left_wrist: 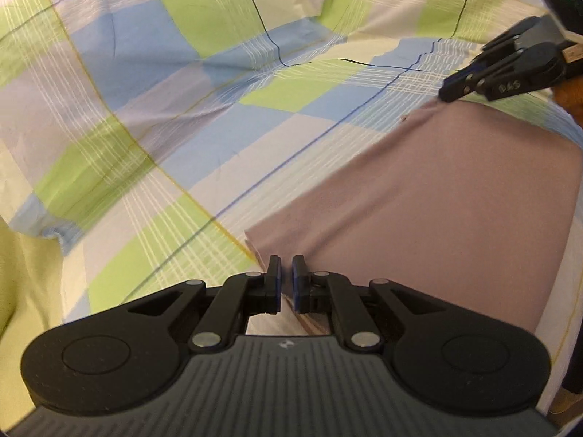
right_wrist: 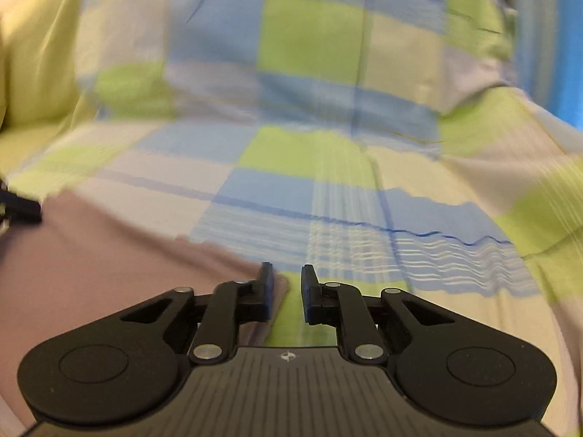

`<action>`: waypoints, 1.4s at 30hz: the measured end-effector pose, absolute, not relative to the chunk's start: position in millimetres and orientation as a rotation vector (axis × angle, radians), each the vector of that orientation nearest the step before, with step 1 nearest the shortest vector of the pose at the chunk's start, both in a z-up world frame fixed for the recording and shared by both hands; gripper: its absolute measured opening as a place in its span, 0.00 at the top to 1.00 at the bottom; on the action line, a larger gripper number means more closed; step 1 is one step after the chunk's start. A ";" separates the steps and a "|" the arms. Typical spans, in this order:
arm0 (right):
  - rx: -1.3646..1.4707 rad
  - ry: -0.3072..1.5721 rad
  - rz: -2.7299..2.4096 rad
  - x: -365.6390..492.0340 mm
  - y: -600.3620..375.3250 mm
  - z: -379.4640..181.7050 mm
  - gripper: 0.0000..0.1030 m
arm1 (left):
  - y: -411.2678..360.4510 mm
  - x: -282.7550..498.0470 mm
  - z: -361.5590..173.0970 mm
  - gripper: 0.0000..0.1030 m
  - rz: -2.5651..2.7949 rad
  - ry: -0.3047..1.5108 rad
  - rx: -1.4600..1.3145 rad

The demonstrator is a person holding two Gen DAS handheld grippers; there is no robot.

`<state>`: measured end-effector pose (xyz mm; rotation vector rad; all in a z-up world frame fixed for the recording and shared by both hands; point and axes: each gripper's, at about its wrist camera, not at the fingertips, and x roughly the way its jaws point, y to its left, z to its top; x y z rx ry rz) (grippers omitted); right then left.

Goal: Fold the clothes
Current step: 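Lower the folded shirt onto the sheet and open both grippers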

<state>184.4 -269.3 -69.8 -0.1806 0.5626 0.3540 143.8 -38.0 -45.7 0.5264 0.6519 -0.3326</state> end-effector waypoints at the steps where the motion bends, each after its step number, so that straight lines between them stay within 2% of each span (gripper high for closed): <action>1: -0.180 0.542 0.363 179.2 -267.1 -67.4 0.86 | -41.9 143.3 -40.1 0.95 -0.337 0.640 0.506; 6: -0.275 0.499 0.516 169.7 -231.5 -65.9 0.86 | -78.8 148.4 -36.9 0.94 -0.438 0.640 0.457; 8: -0.336 0.520 0.568 173.9 -218.6 -74.2 0.90 | -94.0 155.0 -44.9 0.94 -0.459 0.652 0.468; 10: -0.368 0.524 0.550 179.5 -218.3 -81.0 0.91 | -103.0 164.8 -52.9 0.94 -0.469 0.677 0.455; 15: -0.267 0.540 0.352 200.2 -257.1 -81.2 0.90 | -93.5 185.3 -63.5 0.94 -0.391 0.684 0.427; 22: -0.124 0.490 0.426 185.1 -268.1 -64.7 0.88 | -114.6 185.0 -52.3 0.95 -0.489 0.652 0.372; 25: -0.201 0.514 0.498 180.2 -249.8 -70.6 0.89 | -127.3 193.2 -62.3 0.94 -0.507 0.660 0.407; 29: -0.230 0.540 0.473 182.6 -246.3 -76.7 0.91 | -115.6 201.3 -69.2 0.93 -0.459 0.650 0.424; 33: -0.175 0.529 0.426 184.2 -254.9 -73.1 0.91 | -90.9 201.2 -59.4 0.96 -0.356 0.634 0.431; 35: -0.164 0.487 0.432 178.0 -255.8 -66.4 0.87 | -74.7 194.0 -48.0 0.96 -0.338 0.621 0.393; 38: -0.209 0.470 0.488 169.6 -239.1 -65.2 0.87 | -65.7 176.5 -38.2 0.95 -0.360 0.630 0.370; 42: -0.339 0.484 0.555 159.9 -209.0 -76.7 0.89 | -72.7 157.6 -57.1 0.94 -0.387 0.676 0.414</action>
